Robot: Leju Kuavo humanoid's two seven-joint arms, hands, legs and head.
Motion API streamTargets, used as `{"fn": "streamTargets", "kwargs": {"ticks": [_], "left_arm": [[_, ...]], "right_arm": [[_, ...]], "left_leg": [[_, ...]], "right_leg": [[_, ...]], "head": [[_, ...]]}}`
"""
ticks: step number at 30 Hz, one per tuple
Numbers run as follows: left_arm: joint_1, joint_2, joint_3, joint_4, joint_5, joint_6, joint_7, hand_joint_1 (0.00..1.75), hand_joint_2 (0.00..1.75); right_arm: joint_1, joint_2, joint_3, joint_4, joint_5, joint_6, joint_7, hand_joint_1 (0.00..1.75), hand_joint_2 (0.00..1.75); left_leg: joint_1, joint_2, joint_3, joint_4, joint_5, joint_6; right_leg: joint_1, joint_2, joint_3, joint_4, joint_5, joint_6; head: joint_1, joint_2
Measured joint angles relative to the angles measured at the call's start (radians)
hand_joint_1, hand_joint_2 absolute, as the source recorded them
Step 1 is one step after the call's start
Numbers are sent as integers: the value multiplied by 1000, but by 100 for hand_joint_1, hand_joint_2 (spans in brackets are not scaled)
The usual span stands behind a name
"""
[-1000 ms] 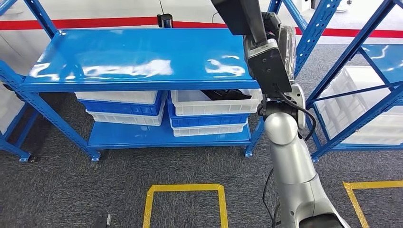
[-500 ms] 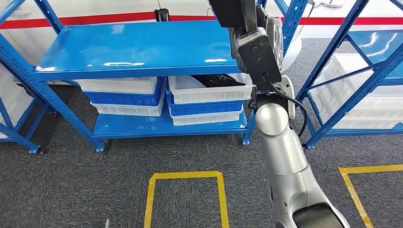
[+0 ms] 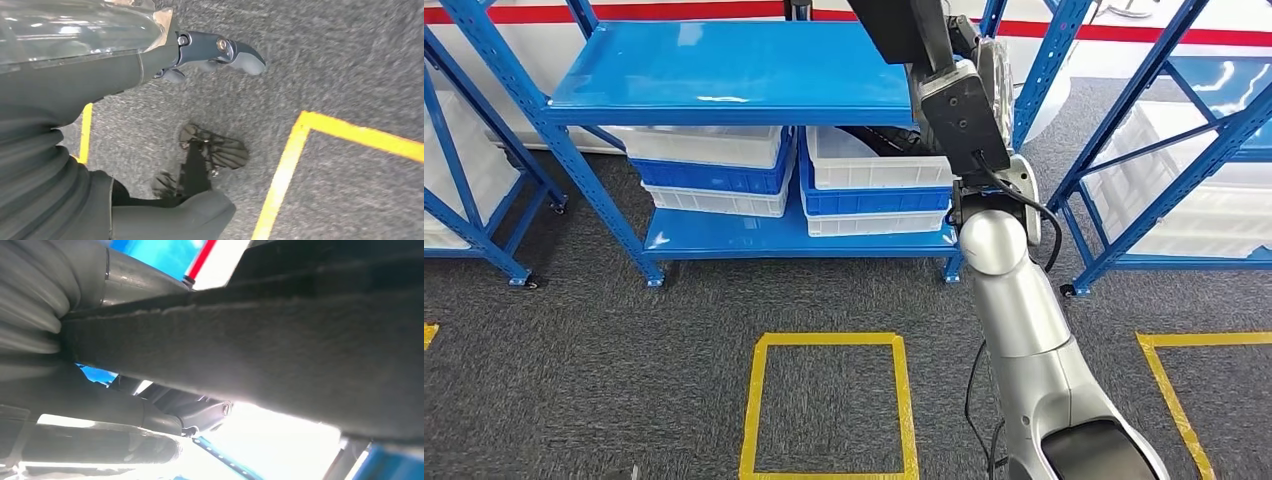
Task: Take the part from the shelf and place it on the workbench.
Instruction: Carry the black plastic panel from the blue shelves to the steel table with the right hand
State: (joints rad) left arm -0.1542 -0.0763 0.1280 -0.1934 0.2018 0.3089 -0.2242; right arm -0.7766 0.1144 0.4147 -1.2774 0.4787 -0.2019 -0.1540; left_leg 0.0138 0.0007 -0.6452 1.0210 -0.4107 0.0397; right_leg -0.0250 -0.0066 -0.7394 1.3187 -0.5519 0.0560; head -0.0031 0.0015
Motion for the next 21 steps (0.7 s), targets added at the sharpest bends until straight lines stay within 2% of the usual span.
{"fn": "streamTargets", "kwargs": {"ticks": [1, 2, 3, 4, 5, 6, 7, 8, 9, 10, 11, 12, 13, 14, 15, 16, 17, 18, 19, 20, 21], "left_arm": [[0, 0, 0, 0, -2, -1, 0, 0, 175], [0, 0, 0, 0, -4, -2, 0, 0, 175], [0, 0, 1, 0, -4, -3, 0, 0, 175], [-1, 0, 1, 0, -4, -4, 0, 0, 175], [-1, 1, 2, 0, -5, -6, 0, 0, 175], [-1, 1, 2, 0, -5, -6, 1, 0, 175], [-1, 2, 3, 0, -5, -6, 2, 0, 175], [0, 4, 3, 0, -5, -5, 2, 0, 175], [1, 5, 4, 0, -5, -4, 4, 0, 175], [3, 7, 4, 0, -6, -4, 4, 0, 175], [4, 8, 4, 0, -8, -4, 5, 0, 175], [4, 9, 4, 0, -11, -5, 5, 0, 175], [4, 10, 4, 0, -14, -5, 5, 0, 175], [4, 11, 4, 0, -16, -6, 5, 0, 175], [4, 11, 4, 0, -16, -6, 5, 0, 175], [4, 11, 4, 0, -17, -6, 5, 0, 175], [3, 12, 4, 0, -17, -6, 5, 0, 175], [1, 12, 4, 0, -17, -6, 5, 0, 175], [0, 12, 4, 0, -18, -6, 5, 0, 175], [-2, 12, 4, 0, -18, -7, 5, 0, 175], [-4, 13, 4, -1, -19, -8, 4, 0, 175]], "right_arm": [[0, -3, 0, 7, -1, -1, -1, 175, 175], [-1, -6, 0, 13, -2, -2, -2, 175, 175], [-2, -8, 0, 17, -3, -2, -3, 175, 175], [-5, -9, 0, 20, -4, -3, -4, 175, 175], [-9, -10, 0, 23, -7, -4, -5, 175, 175], [-13, -12, 0, 26, -11, -6, -7, 175, 175], [-16, -14, 0, 30, -16, -8, -9, 175, 175], [-18, -17, -1, 35, -21, -10, -12, 175, 175], [-20, -19, -1, 41, -25, -11, -15, 175, 175], [-20, -21, -1, 46, -29, -12, -18, 175, 175], [-20, -22, -1, 52, -33, -13, -20, 175, 175], [-20, -23, -1, 57, -36, -14, -23, 175, 175], [-19, -24, -1, 62, -39, -15, -26, 175, 175], [-17, -26, -1, 68, -41, -16, -28, 175, 175], [-15, -27, -1, 73, -44, -16, -31, 175, 175], [-12, -29, -1, 78, -46, -17, -32, 175, 175], [-11, -30, -1, 82, -47, -17, -33, 175, 175], [-11, -31, -1, 85, -48, -17, -35, 175, 175], [-11, -32, -2, 87, -49, -18, -36, 175, 175], [-12, -32, -2, 89, -49, -19, -37, 175, 175], [-13, -32, -3, 91, -50, -19, -38, 175, 175]], "left_leg": [[-2, 0, -19, 0, 15, -1], [-3, 1, -35, 1, 30, -3], [-5, 1, -49, 1, 43, -6], [-6, 1, -59, 2, 56, -10], [-7, 2, -65, 0, 69, -14], [-7, 3, -68, -5, 82, -20], [-7, 3, -69, -12, 97, -26], [-5, 3, -72, -18, 106, -32], [-3, 1, -78, -15, 96, -38], [-2, -1, -87, 3, 65, -44], [0, -3, -101, 43, 14, -50], [1, -4, -116, 105, -44, -56], [2, -4, -130, 179, -89, -61], [3, -4, -138, 245, -111, -65], [5, -4, -134, 286, -108, -68], [7, -3, -113, 292, -87, -70], [9, -3, -74, 260, -62, -71], [11, -3, -20, 200, -53, -71], [11, -4, 37, 124, -62, -69], [9, -6, 81, 63, -78, -64], [6, -7, 105, 23, -95, -57]], "right_leg": [[3, 1, 25, 1, 21, 8], [7, 2, 67, -33, 41, 11], [11, 2, 129, -99, 46, 6], [17, 2, 194, -185, 34, -4], [22, 3, 243, -256, 15, -15], [27, 4, 272, -307, -1, -24], [30, 5, 277, -332, -3, -31], [24, 5, 268, -332, 7, -39], [20, 5, 260, -334, 21, -48], [15, 3, 251, -336, 36, -59], [10, 2, 239, -337, 52, -68], [13, 1, 224, -336, 68, -74], [14, 1, 206, -335, 83, -77], [15, 1, 189, -334, 97, -76], [15, 1, 171, -332, 110, -74], [15, 1, 154, -329, 122, -72], [14, 1, 137, -324, 132, -68], [13, 1, 122, -317, 141, -63], [14, 2, 109, -310, 148, -57], [16, 1, 100, -305, 154, -51], [17, 1, 94, -302, 162, -43]], "head": [[0, 0], [0, 0], [1, 0], [1, 0], [0, 0], [-1, 0], [-2, 0], [-3, 0], [-3, 0], [-6, 0], [-9, 0], [-12, 0], [-14, 0], [-14, 0], [-14, 0], [-14, 0], [-14, 0], [-15, 0], [-14, 0], [-14, 0], [-12, 0]]}}
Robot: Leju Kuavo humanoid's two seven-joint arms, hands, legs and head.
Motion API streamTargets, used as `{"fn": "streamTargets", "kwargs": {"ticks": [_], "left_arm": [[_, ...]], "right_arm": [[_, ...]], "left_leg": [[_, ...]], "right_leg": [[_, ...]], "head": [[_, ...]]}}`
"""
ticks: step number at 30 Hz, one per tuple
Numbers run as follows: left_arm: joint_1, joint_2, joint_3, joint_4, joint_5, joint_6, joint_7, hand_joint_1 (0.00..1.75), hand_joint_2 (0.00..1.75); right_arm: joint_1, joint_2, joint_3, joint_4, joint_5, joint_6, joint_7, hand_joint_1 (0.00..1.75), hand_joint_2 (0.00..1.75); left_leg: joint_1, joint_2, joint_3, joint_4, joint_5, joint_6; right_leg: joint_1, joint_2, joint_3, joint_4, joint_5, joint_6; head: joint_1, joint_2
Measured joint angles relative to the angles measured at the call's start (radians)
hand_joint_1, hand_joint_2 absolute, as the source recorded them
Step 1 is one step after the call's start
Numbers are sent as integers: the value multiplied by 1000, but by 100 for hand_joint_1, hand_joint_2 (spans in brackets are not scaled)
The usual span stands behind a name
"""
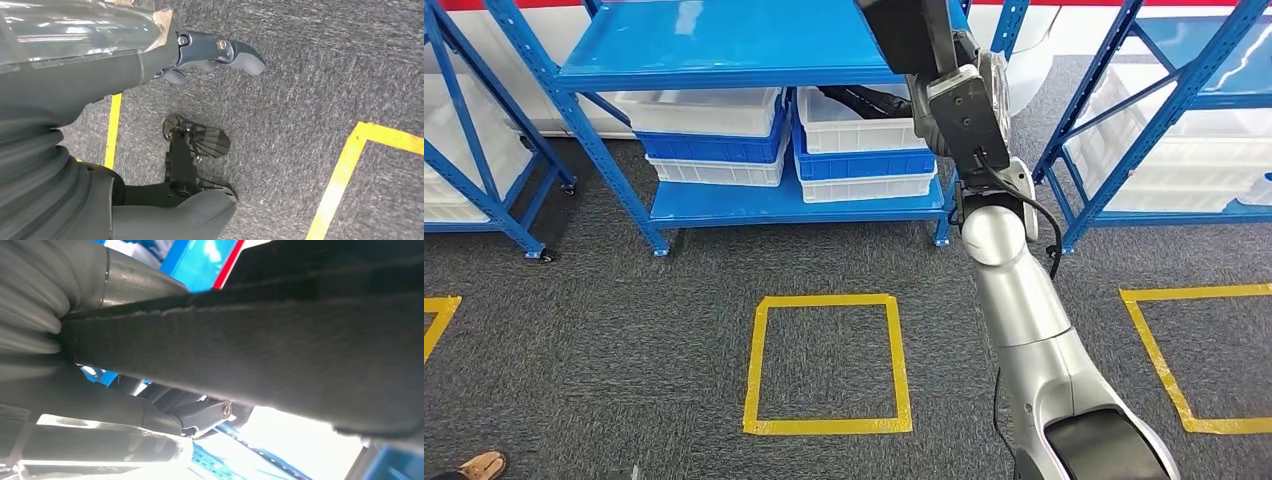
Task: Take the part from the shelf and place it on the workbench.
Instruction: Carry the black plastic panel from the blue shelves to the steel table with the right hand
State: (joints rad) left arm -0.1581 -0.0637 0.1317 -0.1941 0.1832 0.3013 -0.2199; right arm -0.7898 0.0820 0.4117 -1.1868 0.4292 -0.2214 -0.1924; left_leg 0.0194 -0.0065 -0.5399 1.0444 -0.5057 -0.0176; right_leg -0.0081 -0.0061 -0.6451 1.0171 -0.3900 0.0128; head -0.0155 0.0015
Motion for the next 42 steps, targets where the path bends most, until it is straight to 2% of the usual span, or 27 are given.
{"fn": "streamTargets", "kwargs": {"ticks": [1, 3, 5, 7, 8, 9, 10, 12, 13, 15, 16, 18, 19, 20, 22, 23, 24, 26, 27, 29, 31, 34, 36, 38, 39, 41, 42], "left_arm": [[-1, 0, 0, 0, -1, -1, -1, 0, 175], [-1, -1, 0, 0, -2, -2, -6, 0, 175], [-1, -1, 1, 0, 2, 0, -14, 0, 175], [0, 2, 3, 0, 10, 1, -24, 0, 175], [1, 2, 5, 0, 13, 1, -28, 0, 175], [2, 2, 6, 0, 16, 1, -30, 0, 175], [2, 3, 8, 0, 18, 1, -33, 0, 175], [3, 3, 12, 0, 20, 1, -36, 0, 175], [3, 4, 13, 0, 21, 1, -37, 0, 175], [4, 5, 14, -1, 22, 1, -39, 0, 175], [5, 5, 15, -1, 22, 1, -40, 0, 175], [10, 6, 16, -1, 23, 1, -40, 0, 175], [12, 7, 17, 0, 23, 1, -40, 0, 175], [15, 7, 18, 0, 23, 1, -39, 0, 175], [17, 7, 18, 0, 23, 1, -39, 0, 175], [17, 7, 18, 0, 23, 1, -39, 0, 175], [18, 7, 19, 0, 23, 1, -39, 0, 175], [18, 8, 19, 0, 23, 1, -39, 0, 175], [18, 8, 19, 0, 23, 1, -39, 0, 175], [17, 8, 19, -1, 23, 1, -39, 0, 175], [16, 10, 19, -2, 23, 1, -40, 0, 175], [16, 9, 19, -2, 23, 1, -40, 0, 175], [15, 8, 19, -2, 23, 1, -40, 0, 175], [15, 8, 19, -2, 23, 1, -40, 0, 175], [15, 8, 19, -2, 23, 1, -40, 0, 175], [15, 7, 19, -2, 23, 1, -40, 0, 175], [15, 6, 19, -2, 23, 1, -40, 0, 175]], "right_arm": [[-1, 0, 0, 2, -1, -1, -1, 175, 175], [-3, 0, 0, 9, -4, 0, -6, 175, 175], [-8, -1, -1, 18, -8, 2, -13, 175, 175], [-15, 2, 0, 31, -14, 5, -22, 175, 175], [-17, 5, 0, 38, -17, 6, -26, 175, 175], [-18, 8, 0, 45, -20, 6, -29, 175, 175], [-18, 11, 0, 51, -21, 6, -31, 175, 175], [-20, 18, 0, 61, -22, 5, -34, 175, 175], [-23, 23, 1, 64, -22, 5, -35, 175, 175], [-29, 32, 1, 69, -22, 4, -38, 175, 175], [-31, 34, 1, 71, -22, 4, -39, 175, 175], [-33, 37, 2, 78, -23, 4, -39, 175, 175], [-35, 39, 3, 82, -23, 4, -39, 175, 175], [-36, 41, 3, 85, -23, 4, -39, 175, 175], [-39, 46, 3, 91, -23, 4, -39, 175, 175], [-39, 47, 3, 94, -23, 4, -39, 175, 175], [-39, 47, 3, 97, -23, 4, -39, 175, 175], [-39, 47, 3, 103, -23, 4, -39, 175, 175], [-39, 47, 3, 105, -23, 4, -39, 175, 175], [-40, 48, 3, 106, -23, 4, -39, 175, 175], [-43, 50, 3, 107, -24, 4, -39, 175, 175], [-46, 51, 3, 109, -23, 4, -40, 175, 175], [-48, 47, 3, 111, -23, 4, -40, 175, 175], [-48, 45, 3, 114, -23, 4, -39, 175, 175], [-47, 44, 3, 115, -23, 4, -39, 175, 175], [-46, 43, 3, 118, -23, 4, -39, 175, 175], [-47, 43, 3, 119, -23, 4, -39, 175, 175]], "left_leg": [[-4, -1, 7, -18, -4, 10], [-7, 3, -10, -25, 17, 34], [-4, 9, -36, -35, 49, 54], [-3, 13, -70, -35, 80, 62], [-3, 14, -89, -35, 95, 63], [-2, 16, -108, -34, 110, 61], [-1, 16, -126, -34, 124, 58], [1, 16, -160, -32, 154, 48], [1, 16, -175, -31, 168, 41], [0, 15, -188, -34, 195, 26], [0, 14, -189, -41, 209, 19], [5, 12, -192, -57, 228, 5], [7, 10, -198, -50, 211, 0], [9, 9, -209, -21, 169, -5], [12, 7, -241, 105, 53, -11], [12, 6, -254, 180, 13, -14], [12, 6, -256, 237, -2, -16], [12, 6, -214, 256, 25, -17], [12, 5, -166, 212, 43, -15], [9, 3, -53, 72, 32, -6], [2, 2, 2, -14, 4, 7], [-3, 7, -7, -37, 32, 32], [0, 13, -29, -50, 64, 44], [2, 18, -61, -53, 92, 48], [2, 19, -79, -53, 106, 47], [5, 21, -116, -51, 134, 41], [7, 22, -133, -50, 148, 36]], "right_leg": [[1, -1, -4, 0, 9, 7], [3, 0, -16, 1, 16, 19], [4, 3, -46, 52, -39, 15], [-1, 4, -82, 177, -134, 7], [-4, 4, -92, 245, -164, 12], [-7, 4, -91, 293, -172, 22], [-10, 5, -75, 308, -160, 35], [-16, 4, 12, 231, -125, 55], [-17, 5, 77, 149, -129, 56], [-12, 8, 159, 20, -158, 42], [-7, 9, 170, -7, -167, 32], [-8, 7, 155, -11, -149, 11], [-11, 5, 148, -11, -136, -2], [-14, 3, 138, -12, -120, -14], [-12, 2, 110, -12, -89, -31], [-9, 2, 92, -11, -75, -34], [-6, 2, 75, -10, -62, -34], [-4, 1, 41, -5, -40, -31], [-3, 2, 26, -1, -30, -28], [-1, 2, 5, 6, -15, -18], [0, 1, -4, 6, 2, -4], [3, 2, -16, 0, 18, 14], [4, 4, -48, 58, -41, 7], [-3, 5, -85, 187, -130, -2], [-5, 5, -94, 247, -152, 2], [-11, 5, -69, 288, -135, 27], [-15, 5, -30, 256, -114, 39]], "head": [[2, 0], [2, 0], [7, 0], [14, 0], [16, 0], [16, 0], [17, 0], [18, 0], [19, 0], [17, 0], [16, 0], [13, 0], [11, 0], [8, 0], [2, 0], [0, 0], [0, 0], [-1, 0], [-1, 0], [0, 0], [2, 0], [2, 0], [5, 0], [11, 0], [13, 0], [15, 0], [15, 0]]}}
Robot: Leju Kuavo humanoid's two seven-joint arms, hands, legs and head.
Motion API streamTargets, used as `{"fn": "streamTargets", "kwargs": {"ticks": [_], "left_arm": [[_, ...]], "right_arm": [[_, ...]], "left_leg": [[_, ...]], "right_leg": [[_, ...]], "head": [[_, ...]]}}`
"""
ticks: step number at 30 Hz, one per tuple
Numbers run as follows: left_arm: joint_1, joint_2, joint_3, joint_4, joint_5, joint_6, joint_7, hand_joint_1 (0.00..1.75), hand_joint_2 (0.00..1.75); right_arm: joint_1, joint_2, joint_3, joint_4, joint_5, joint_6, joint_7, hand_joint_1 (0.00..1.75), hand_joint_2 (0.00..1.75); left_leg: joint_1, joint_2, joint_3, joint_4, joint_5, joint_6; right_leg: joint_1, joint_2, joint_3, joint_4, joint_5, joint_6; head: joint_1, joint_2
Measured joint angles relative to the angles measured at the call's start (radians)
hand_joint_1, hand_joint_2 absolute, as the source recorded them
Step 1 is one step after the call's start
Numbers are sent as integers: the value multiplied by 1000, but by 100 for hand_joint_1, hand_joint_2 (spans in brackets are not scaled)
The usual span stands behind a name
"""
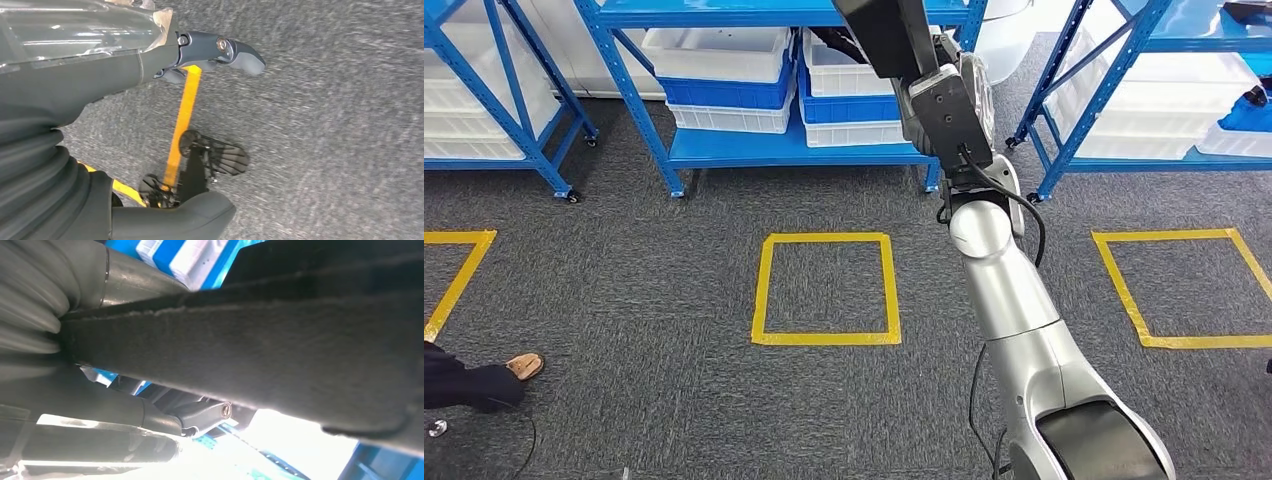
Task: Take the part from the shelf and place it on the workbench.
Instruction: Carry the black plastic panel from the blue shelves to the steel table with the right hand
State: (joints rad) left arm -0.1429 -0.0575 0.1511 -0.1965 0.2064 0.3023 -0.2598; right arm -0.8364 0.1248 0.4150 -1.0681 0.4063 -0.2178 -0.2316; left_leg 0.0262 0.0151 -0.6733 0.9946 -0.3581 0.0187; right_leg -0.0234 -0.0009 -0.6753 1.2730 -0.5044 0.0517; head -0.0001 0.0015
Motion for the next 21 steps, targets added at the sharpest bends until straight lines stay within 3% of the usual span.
{"fn": "streamTargets", "kwargs": {"ticks": [1, 3, 4, 5, 6, 7, 8, 9, 11, 12, 13, 14, 15, 16, 18, 19, 21], "left_arm": [[0, 0, 0, 0, 0, 0, 0, 0, 175], [0, 1, 0, -1, 0, 0, 0, 0, 175], [0, 2, 0, -1, 0, 0, 0, 0, 175], [1, 2, 0, -1, 0, 0, 0, 0, 175], [2, 2, 0, -1, 0, 0, 0, 0, 175], [4, 2, 0, -1, 0, 1, 0, 0, 175], [6, 2, 0, -1, 3, 3, -1, 0, 175], [10, 1, 3, 0, 9, 6, -6, 0, 175], [19, 1, 12, 0, 23, 14, -22, 0, 175], [26, 1, 18, 0, 28, 15, -32, 0, 175], [32, 2, 22, 0, 31, 15, -38, 0, 175], [38, 2, 25, 0, 33, 15, -43, 0, 175], [42, 2, 27, 0, 33, 15, -45, 0, 175], [45, 3, 29, 0, 33, 15, -46, 0, 175], [45, 6, 33, -1, 33, 15, -46, 0, 175], [45, 8, 35, -1, 33, 15, -45, 0, 175], [46, 10, 37, -1, 32, 15, -45, 0, 175]], "right_arm": [[-1, 0, 0, 0, 0, 0, 0, 175, 175], [-3, 4, 0, 0, 0, 0, 0, 175, 175], [-4, 5, 0, 0, 0, 0, 0, 175, 175], [-4, 6, 0, 0, 0, 0, -1, 175, 175], [-3, 6, 0, 1, 0, 0, -1, 175, 175], [-3, 6, 0, 1, 0, 0, -1, 175, 175], [-2, 7, 0, 2, -2, -1, -1, 175, 175], [-1, 9, 0, 3, -6, -2, -2, 175, 175], [4, 11, -1, 4, -15, -6, -7, 175, 175], [8, 11, -2, 4, -19, -10, -12, 175, 175], [14, 11, -4, 6, -20, -12, -16, 175, 175], [20, 11, -7, 6, -21, -14, -19, 175, 175], [25, 11, -9, 7, -21, -16, -22, 175, 175], [27, 11, -11, 7, -21, -16, -25, 175, 175], [27, 11, -13, 7, -19, -18, -31, 175, 175], [27, 12, -14, 7, -19, -18, -33, 175, 175], [28, 14, -16, 7, -18, -19, -35, 175, 175]], "left_leg": [[1, 0, -15, 2, 13, -7], [0, -1, -35, 5, 37, -22], [-2, -1, -38, 2, 48, -28], [-1, -1, -39, -4, 59, -35], [2, -2, -39, -11, 66, -41], [6, -2, -44, -9, 56, -46], [9, -3, -51, 6, 26, -51], [10, -5, -64, 45, -23, -53], [10, -9, -97, 176, -128, -56], [9, -11, -111, 246, -155, -57], [9, -12, -114, 291, -156, -55], [7, -13, -99, 301, -142, -50], [3, -14, -64, 267, -123, -41], [-3, -16, -11, 198, -108, -27], [-15, -17, 82, 64, -107, -1], [-20, -17, 105, 28, -111, 8], [-25, -15, 112, 6, -105, 15]], "right_leg": [[-3, 0, 55, -63, 6, 7], [2, 3, 157, -206, -23, -2], [7, 4, 181, -249, -41, -11], [12, 6, 185, -267, -47, -22], [9, 4, 177, -266, -40, -33], [7, 4, 172, -267, -32, -46], [4, 3, 166, -268, -21, -59], [3, 2, 157, -269, -10, -70], [10, 2, 139, -267, 10, -82], [14, 2, 129, -266, 18, -84], [19, 3, 121, -266, 24, -84], [24, 3, 115, -265, 29, -84], [28, 3, 110, -265, 33, -83], [31, 3, 108, -265, 36, -83], [37, 1, 104, -265, 42, -78], [36, -1, 102, -265, 45, -74], [34, -2, 100, -268, 52, -62]], "head": [[1, 0], [2, 0], [2, 0], [1, 0], [-1, 0], [-2, 0], [-3, 0], [-5, 0], [-9, 0], [-10, 0], [-10, 0], [-10, 0], [-10, 0], [-10, 0], [-8, 0], [-8, 0], [-8, 0]]}}
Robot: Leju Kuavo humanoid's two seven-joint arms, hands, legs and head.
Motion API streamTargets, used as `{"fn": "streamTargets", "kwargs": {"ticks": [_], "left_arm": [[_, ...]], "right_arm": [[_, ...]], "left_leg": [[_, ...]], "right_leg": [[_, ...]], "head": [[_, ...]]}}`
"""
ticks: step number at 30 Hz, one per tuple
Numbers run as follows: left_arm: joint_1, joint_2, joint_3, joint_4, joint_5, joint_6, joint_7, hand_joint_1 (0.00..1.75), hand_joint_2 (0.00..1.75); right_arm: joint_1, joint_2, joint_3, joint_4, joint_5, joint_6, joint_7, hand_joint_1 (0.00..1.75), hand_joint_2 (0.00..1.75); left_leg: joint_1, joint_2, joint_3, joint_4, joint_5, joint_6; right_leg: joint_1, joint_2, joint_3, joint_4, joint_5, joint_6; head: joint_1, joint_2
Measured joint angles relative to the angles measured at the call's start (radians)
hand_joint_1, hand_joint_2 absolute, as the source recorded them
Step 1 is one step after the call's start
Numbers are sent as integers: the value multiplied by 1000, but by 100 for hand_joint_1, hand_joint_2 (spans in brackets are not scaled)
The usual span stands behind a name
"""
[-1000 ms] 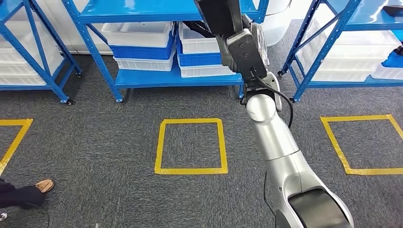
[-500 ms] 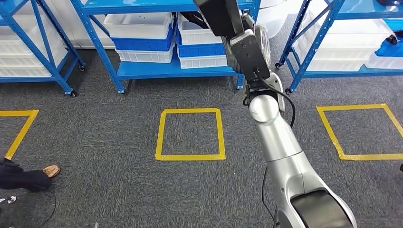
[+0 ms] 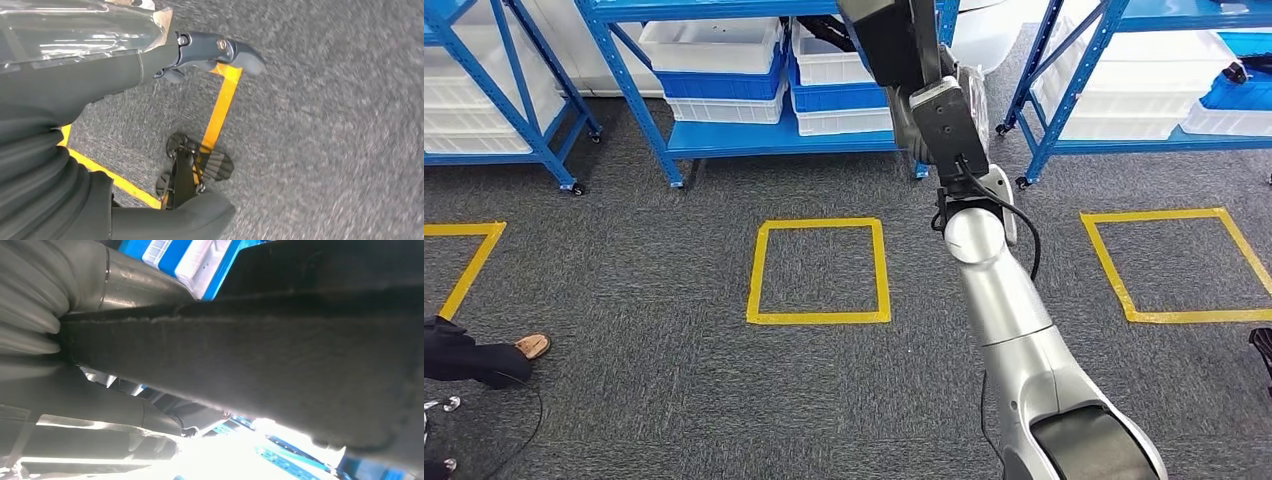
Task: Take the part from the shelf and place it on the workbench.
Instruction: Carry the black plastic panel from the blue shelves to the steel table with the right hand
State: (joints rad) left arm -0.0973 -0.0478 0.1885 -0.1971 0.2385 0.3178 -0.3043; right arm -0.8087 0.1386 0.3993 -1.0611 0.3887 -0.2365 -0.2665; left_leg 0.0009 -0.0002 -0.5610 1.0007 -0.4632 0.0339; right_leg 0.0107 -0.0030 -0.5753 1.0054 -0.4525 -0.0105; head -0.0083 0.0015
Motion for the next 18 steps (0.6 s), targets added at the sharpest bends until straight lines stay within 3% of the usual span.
{"fn": "streamTargets", "kwargs": {"ticks": [2, 3, 5, 7, 8, 9, 11, 13, 16, 18], "left_arm": [[-1, 0, 2, 0, 0, 0, 1, 0, 175], [-2, -1, 2, 0, 0, 0, 1, 0, 175], [-2, -3, 3, 0, 0, 0, 1, 0, 175], [-2, -5, 4, 0, 0, 0, 1, 0, 175], [-1, -6, 4, 0, -1, 0, 1, 0, 175], [-1, -7, 4, 0, -1, 0, 1, 0, 175], [-2, -6, 4, 0, -3, 0, 2, 0, 175], [-4, -5, 4, 0, -6, 1, 3, 0, 175], [-1, -7, 5, 0, -8, 3, 6, 0, 175], [1, -7, 5, 0, -8, 4, 8, 0, 175]], "right_arm": [[-1, 1, -2, 0, 1, 0, 0, 175, 175], [-2, 1, -4, 0, 1, 0, 0, 175, 175], [-2, 0, -4, 1, 2, 0, 0, 175, 175], [3, -3, -4, 3, 6, -3, 0, 175, 175], [5, -4, -4, 4, 12, -6, 1, 175, 175], [6, -5, -4, 5, 21, -11, 2, 175, 175], [3, -6, -4, 6, 42, -25, 2, 175, 175], [2, -7, -5, 8, 57, -35, 3, 175, 175], [3, -4, -7, 10, 68, -40, 5, 175, 175], [2, 0, -8, 10, 75, -40, 6, 175, 175]], "left_leg": [[4, 7, 9, -29, 19, 8], [9, 10, 11, -43, 28, 10], [12, 13, 6, -50, 38, 10], [16, 14, -2, -48, 42, 3], [20, 14, -5, -46, 44, -1], [25, 12, -9, -42, 45, -7], [32, 6, -22, -23, 41, -24], [33, -2, -39, -5, 40, -43], [39, -8, -54, 2, 46, -60], [41, -4, -76, 49, 11, -65]], "right_leg": [[1, 2, -15, 19, -12, 6], [1, 3, -33, 54, -31, 8], [-9, 4, -90, 180, -86, 10], [-23, 4, -129, 276, -117, 25], [-30, 4, -123, 270, -110, 38], [-39, 3, -98, 224, -89, 54], [-52, 14, -25, 85, -42, 82], [-53, 27, 7, 19, -26, 80], [-50, 21, -5, 28, -21, 55], [-50, 13, -10, 28, -14, 40]], "head": [[0, 0], [2, 0], [6, 0], [7, 0], [7, 0], [7, 0], [10, 0], [11, 0], [8, 0], [3, 0]]}}
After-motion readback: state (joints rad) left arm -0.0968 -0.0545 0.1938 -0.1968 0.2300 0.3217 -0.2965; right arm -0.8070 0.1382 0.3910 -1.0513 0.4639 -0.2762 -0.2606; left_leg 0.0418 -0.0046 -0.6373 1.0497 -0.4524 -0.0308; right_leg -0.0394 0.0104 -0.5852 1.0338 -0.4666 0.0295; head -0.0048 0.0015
